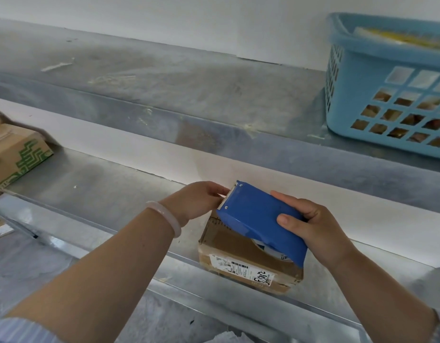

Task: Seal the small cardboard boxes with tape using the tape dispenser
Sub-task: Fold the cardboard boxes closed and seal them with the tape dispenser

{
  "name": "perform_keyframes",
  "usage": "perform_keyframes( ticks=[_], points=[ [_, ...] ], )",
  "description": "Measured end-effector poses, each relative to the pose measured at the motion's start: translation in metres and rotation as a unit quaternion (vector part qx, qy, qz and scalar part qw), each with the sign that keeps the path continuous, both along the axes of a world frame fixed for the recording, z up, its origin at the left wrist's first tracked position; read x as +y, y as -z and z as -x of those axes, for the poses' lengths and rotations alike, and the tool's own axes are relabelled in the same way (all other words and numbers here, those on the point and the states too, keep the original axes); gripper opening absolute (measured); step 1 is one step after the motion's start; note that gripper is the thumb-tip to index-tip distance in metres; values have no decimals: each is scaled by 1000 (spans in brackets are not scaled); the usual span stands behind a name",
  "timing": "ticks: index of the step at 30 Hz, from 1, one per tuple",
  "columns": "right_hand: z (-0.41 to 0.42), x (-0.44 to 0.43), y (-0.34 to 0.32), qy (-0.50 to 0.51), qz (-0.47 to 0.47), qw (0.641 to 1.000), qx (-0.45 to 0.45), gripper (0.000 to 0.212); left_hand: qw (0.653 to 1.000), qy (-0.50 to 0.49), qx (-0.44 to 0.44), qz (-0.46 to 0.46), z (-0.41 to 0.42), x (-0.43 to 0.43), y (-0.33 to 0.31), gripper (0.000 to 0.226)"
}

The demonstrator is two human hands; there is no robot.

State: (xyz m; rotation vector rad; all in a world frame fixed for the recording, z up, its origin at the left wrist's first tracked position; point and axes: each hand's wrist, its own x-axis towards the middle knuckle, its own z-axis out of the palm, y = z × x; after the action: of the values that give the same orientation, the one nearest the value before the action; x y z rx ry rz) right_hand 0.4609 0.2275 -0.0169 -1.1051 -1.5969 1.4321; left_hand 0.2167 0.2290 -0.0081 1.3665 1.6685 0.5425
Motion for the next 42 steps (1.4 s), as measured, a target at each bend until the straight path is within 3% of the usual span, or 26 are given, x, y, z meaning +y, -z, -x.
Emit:
perform_keyframes(
  ticks=[5,14,16,19,21,29,36,42],
  points=[
    [-1,0,0,-3,-2,1000,6,45,998,47,44,18,-4,1,-5,25],
    [-4,4,-3,-30,-16,999,-31,48,999,-29,24,-28,-6,3,-2,23],
    [-5,5,-4,-47,-24,997,-56,50,998,-56,-28,-31,-10,-2,0,25],
    [-5,7,-6,-71,-22,994,-76,51,969,-132,-209,27,-18,-11,6,21],
    [-5,10,-8,-79,-23,992,-92,49,955,-157,-246,49,-20,-12,11,19],
    [-27,23,-20,-90,-32,982,-163,39,961,-174,-212,37,-18,-5,21,14],
    [-33,24,-31,-115,-34,966,-227,41,937,-236,-258,13,-20,-7,21,13],
    [-17,25,-36,-136,-43,956,-257,46,966,-242,-69,-59,-14,-10,31,16]
  ],
)
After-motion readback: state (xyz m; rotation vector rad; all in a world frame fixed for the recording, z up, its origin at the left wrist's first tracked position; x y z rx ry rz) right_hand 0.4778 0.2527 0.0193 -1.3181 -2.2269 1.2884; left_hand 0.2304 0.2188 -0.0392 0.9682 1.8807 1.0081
